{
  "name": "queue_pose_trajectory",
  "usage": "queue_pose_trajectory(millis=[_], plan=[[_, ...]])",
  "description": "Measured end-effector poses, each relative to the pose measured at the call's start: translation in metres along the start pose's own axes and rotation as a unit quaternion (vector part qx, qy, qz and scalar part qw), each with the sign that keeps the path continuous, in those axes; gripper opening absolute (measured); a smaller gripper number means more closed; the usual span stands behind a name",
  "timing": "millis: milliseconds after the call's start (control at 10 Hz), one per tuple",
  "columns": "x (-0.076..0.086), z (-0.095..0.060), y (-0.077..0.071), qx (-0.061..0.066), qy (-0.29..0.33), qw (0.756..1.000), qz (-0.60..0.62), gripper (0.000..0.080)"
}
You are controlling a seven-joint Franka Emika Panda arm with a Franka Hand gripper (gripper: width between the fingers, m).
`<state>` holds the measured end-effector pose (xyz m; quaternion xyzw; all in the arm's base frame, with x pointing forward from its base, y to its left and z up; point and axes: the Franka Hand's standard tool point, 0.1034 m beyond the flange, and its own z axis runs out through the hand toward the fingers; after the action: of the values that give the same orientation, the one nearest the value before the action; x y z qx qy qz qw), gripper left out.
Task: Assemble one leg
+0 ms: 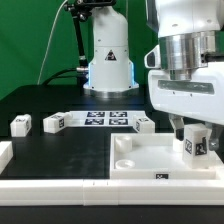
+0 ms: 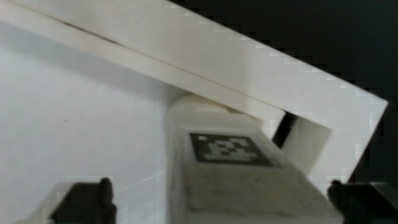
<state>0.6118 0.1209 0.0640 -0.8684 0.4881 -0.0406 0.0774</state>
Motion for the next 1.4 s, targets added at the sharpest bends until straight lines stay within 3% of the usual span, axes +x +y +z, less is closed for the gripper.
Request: queue_pose_trajectory(millis=[200, 500, 900, 1000, 1200, 1300, 1400], plan=[[-0.0014, -0.0005, -0.0021, 0.000, 0.000, 0.992, -0.127, 0.0643], [-0.0002, -0.0001, -0.0034, -0.003, 0.001, 0.957, -0.291, 0.0649], [-0.0013, -0.0007, -0.0051, -0.015, 0.008, 0.883, -0.469, 0.0649], [-0.0006, -0.0007, -0.0050, -0.020, 0.010, 0.849, -0.529, 0.0649], [0.0018, -0.0004, -0.0037, -0.024, 0.012, 0.807, -0.590, 0.0649], [0.0017, -0.0004, -0.0037, -0.024, 0.012, 0.812, -0.583, 0.0526], [0.0019, -0.0004, -0.0036, -0.024, 0.012, 0.812, -0.583, 0.0526]])
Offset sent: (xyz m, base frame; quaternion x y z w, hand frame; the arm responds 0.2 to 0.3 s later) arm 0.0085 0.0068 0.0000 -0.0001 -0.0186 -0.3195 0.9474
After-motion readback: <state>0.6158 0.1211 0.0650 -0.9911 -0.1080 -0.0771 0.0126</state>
